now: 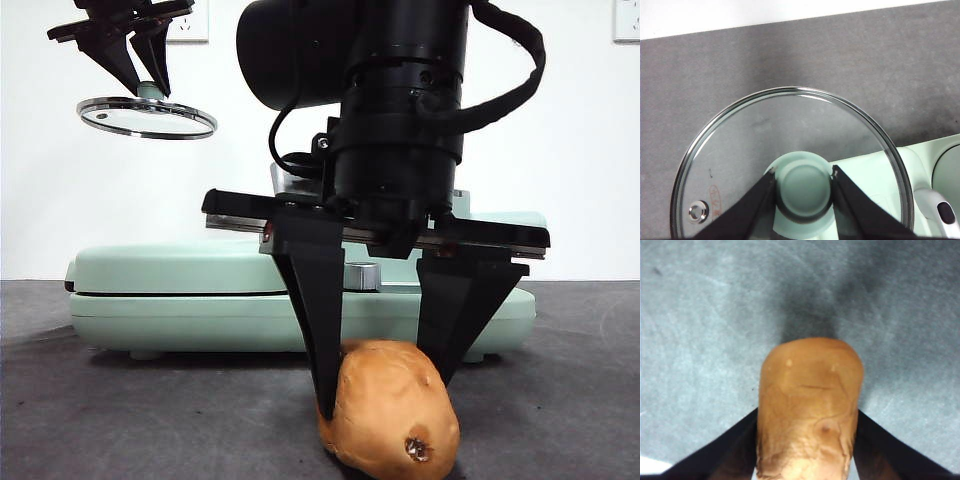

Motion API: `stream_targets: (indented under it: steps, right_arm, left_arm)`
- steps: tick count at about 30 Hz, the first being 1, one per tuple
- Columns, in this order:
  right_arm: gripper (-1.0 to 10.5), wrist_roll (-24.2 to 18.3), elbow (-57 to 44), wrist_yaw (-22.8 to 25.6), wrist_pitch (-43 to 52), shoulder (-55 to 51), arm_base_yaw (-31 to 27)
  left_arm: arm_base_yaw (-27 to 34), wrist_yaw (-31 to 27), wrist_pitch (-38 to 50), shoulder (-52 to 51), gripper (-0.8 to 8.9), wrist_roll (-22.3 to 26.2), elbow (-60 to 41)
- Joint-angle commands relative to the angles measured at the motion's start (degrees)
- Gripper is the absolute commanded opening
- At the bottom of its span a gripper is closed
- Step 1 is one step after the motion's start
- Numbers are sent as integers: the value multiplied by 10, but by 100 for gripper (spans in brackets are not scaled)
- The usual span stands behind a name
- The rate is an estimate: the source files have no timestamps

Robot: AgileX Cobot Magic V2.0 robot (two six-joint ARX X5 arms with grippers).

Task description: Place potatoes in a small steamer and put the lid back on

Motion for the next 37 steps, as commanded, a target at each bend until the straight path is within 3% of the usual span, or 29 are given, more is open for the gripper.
stream_targets:
  steps: [1,10,15,28,37]
  right_arm:
    - [212,-14,15,-1,-4,12,7]
    - [212,-79,155,-4,-118,7,-23]
    - [213,-113,263,1,-182,8,-69]
    - [213,-203,459,1,-169,45,-236]
    - [213,-260,513,-1,-133,145,-280]
  left_arm:
    - [0,3,12,-8,19,-4,24]
    - [-1,3,12,-8,19,-4,24]
    - [-1,2,12,-8,19,-4,24]
    - [-1,2,13,-8,18,-3,24]
    - [-5,2,12,-8,18,-2,24]
